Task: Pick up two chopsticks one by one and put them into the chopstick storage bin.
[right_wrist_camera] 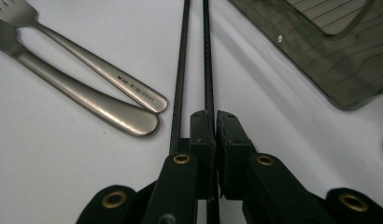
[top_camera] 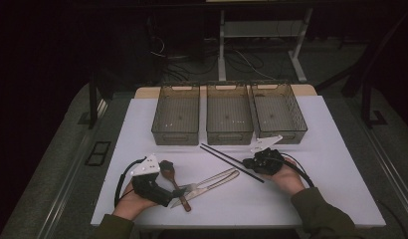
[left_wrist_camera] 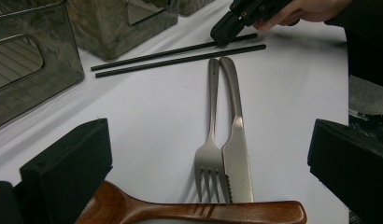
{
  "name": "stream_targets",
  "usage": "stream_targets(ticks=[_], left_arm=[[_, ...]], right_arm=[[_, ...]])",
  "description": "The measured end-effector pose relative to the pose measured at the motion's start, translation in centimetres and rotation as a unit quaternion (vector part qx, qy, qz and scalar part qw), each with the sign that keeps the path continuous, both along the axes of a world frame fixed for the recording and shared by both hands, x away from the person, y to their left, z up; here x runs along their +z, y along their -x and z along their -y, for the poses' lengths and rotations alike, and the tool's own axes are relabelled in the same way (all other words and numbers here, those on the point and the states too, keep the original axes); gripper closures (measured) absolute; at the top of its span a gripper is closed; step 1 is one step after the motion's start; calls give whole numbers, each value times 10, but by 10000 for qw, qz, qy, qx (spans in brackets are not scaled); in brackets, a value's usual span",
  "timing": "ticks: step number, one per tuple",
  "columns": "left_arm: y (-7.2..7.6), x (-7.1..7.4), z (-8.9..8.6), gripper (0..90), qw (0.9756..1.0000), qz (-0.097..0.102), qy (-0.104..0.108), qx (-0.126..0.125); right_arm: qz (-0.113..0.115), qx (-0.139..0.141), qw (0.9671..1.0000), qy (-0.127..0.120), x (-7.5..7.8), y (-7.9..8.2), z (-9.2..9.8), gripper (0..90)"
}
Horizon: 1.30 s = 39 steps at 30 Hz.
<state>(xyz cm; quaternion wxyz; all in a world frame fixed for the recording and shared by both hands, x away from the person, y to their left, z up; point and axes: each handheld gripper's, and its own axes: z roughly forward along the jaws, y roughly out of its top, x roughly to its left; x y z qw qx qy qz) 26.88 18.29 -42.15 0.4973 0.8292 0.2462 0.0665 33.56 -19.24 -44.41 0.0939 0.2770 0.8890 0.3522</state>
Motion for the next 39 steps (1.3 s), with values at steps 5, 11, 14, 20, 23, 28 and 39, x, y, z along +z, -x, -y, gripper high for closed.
stream_targets(ticks=[5, 11, 14, 20, 23, 28, 39], left_arm=[[0, 0, 1, 0, 10000, 1, -2, 2], [1, 0, 1, 0, 10000, 20, 7, 11], [0, 0, 0, 0, 10000, 8, 21, 14], [0, 0, 1, 0, 10000, 2, 36, 17], [1, 0, 1, 0, 10000, 24, 34, 12], [0, 0, 0, 0, 10000, 4, 57, 25], [1, -1, 2, 0, 10000, 2, 35, 18]], right_arm=[[22, -38, 9998, -186, 6, 1, 8, 850], [11, -65, 9994, -345, 11, 3, 16, 850], [29, -74, 9991, -421, 14, 5, 18, 850], [14, -66, 9983, -581, 21, 12, 26, 850], [26, -20, 9978, -660, 26, 16, 28, 850], [57, 5, 9969, -789, 32, 19, 31, 849], [158, -60, 9942, -1063, 47, 19, 32, 850]])
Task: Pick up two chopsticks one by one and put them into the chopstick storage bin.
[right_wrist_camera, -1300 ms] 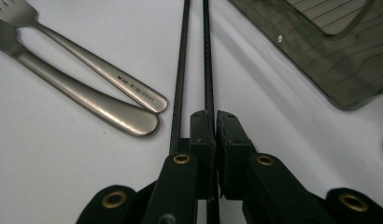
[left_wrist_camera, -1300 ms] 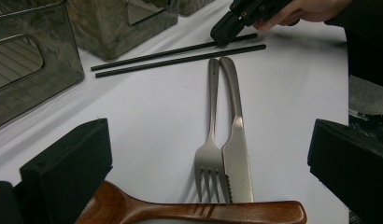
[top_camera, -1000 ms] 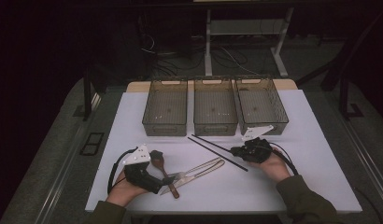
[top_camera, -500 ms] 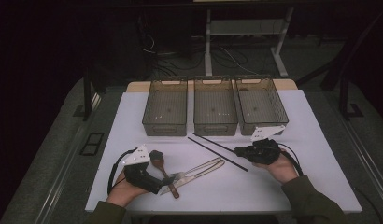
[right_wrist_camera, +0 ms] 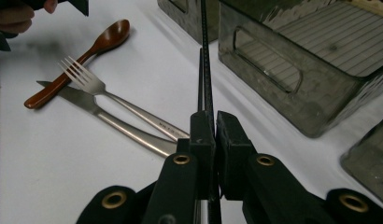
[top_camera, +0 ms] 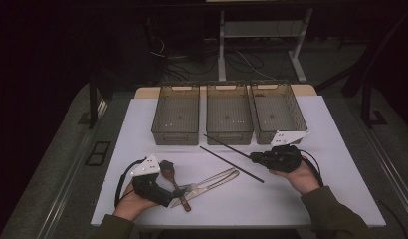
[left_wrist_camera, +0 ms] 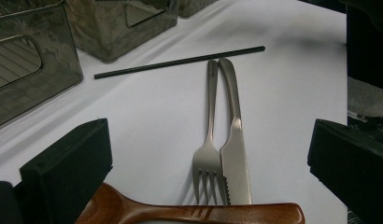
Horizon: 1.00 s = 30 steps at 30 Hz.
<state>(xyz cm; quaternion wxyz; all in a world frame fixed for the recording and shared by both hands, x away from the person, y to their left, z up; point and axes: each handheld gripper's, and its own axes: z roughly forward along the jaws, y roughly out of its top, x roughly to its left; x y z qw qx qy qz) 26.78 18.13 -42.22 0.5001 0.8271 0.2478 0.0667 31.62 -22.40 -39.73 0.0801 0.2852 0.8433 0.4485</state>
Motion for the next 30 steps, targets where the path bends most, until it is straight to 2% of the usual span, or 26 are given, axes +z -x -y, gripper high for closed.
stream_targets(ticks=[5, 14, 19, 26, 30], left_arm=[[0, -1, 1, 0, 10000, -80, -11, 30], [-1, -1, 4, 0, 10000, -29, 45, 66], [0, -2, 5, 0, 10000, -2, 45, 21], [-3, -5, 6, 0, 9998, -3, 165, 84], [-4, -6, 6, 0, 9999, 10, 148, 69]], right_arm=[[28, -68, 9999, -84, 4, -4, -2, 849], [74, -177, 9996, -187, 10, -13, -8, 850], [93, -257, 9995, -135, 11, -20, -14, 849], [55, -348, 9993, -106, 13, -31, -23, 849], [43, -468, 9988, -143, 16, -40, -29, 849]])
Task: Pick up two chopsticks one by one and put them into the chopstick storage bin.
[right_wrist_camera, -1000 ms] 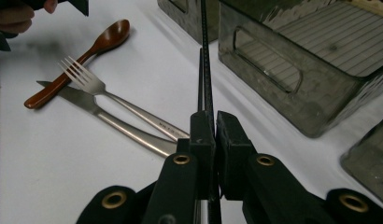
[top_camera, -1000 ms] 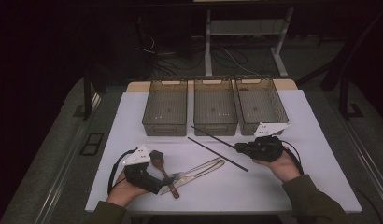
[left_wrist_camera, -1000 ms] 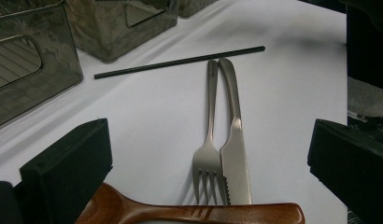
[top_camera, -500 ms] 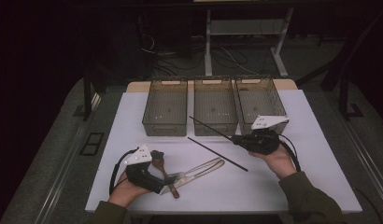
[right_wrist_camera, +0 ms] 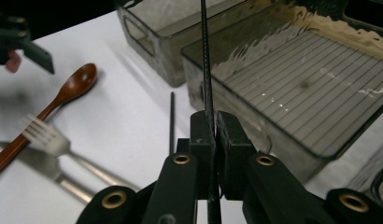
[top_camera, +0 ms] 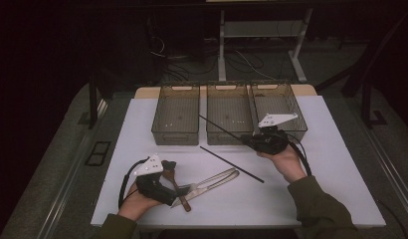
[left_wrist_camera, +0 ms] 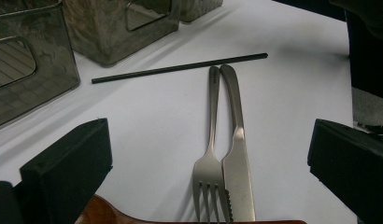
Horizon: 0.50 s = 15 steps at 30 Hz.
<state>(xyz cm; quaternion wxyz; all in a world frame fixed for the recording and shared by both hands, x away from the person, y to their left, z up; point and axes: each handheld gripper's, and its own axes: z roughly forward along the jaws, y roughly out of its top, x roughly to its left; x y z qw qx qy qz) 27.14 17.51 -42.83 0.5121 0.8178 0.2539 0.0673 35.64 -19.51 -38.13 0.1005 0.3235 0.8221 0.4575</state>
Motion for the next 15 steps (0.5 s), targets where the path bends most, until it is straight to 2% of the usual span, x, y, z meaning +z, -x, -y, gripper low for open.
stream_targets(ticks=[4, 9, 15], left_arm=[[-1, 0, 0, 0, 10000, 39, 14, -19], [-1, 1, 0, 0, 10000, 59, -56, -17], [-2, 1, -1, 0, 10000, 74, -31, -13]], right_arm=[[-48, -85, 9999, -45, 2, -9, -8, 849], [-60, -130, 9999, -15, 7, -18, -20, 849], [-117, -223, 9997, 38, 11, -26, -34, 849]])
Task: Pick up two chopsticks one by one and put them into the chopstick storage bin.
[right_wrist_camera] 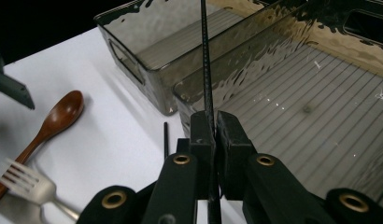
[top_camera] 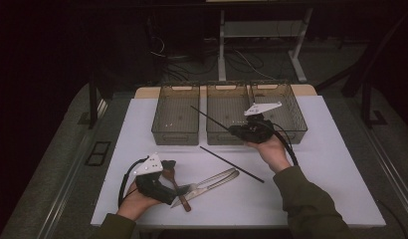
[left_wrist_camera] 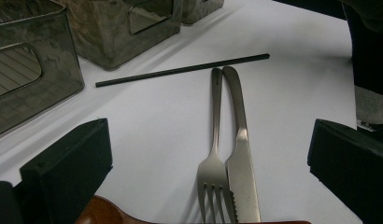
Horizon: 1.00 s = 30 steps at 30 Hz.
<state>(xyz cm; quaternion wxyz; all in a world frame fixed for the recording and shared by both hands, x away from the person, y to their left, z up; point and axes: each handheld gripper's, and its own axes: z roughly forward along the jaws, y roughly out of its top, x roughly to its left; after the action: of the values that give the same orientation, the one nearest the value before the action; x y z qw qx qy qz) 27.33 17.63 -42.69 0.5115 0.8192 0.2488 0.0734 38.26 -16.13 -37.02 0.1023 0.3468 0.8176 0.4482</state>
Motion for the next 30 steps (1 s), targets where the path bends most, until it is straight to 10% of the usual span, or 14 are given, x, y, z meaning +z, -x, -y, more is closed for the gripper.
stream_targets(ticks=[30], left_arm=[[0, 1, -1, 0, 9999, -44, 144, -60]], right_arm=[[-264, -92, 9992, 275, 11, -57, -87, 848]])
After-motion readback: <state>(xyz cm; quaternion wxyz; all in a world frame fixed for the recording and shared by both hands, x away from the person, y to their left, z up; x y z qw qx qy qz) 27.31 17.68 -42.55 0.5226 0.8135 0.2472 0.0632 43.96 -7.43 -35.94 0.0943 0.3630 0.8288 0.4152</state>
